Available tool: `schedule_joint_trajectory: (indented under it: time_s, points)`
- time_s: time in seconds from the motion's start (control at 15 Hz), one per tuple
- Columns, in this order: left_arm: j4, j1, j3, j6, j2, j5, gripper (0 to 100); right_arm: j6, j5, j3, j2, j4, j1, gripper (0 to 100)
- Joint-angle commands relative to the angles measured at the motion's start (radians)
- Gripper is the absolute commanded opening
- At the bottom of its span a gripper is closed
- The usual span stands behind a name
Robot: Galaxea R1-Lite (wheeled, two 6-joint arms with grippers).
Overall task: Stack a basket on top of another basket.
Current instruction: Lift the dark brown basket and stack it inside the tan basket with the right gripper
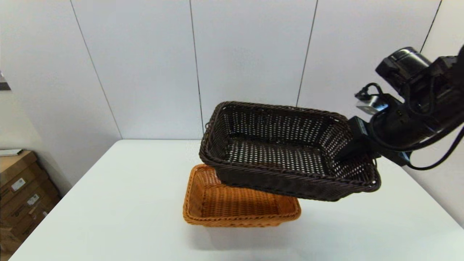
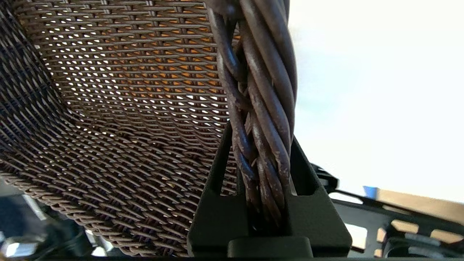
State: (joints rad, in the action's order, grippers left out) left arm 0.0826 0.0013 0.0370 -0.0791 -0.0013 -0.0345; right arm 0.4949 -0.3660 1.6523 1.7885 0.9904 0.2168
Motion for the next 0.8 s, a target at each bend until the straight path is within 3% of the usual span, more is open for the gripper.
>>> schedule_joint_trajectory:
  time_s: [0.07,0.8]
  points:
    - [0.0,0.0,0.0,-0.001,0.0,-0.001,100,0.004,0.028,0.15,0.183,0.048,0.092,0]
    - [0.0,0.0,0.0,-0.002,0.0,-0.001,100,0.03,0.051,0.29,0.41,0.043,0.196,0]
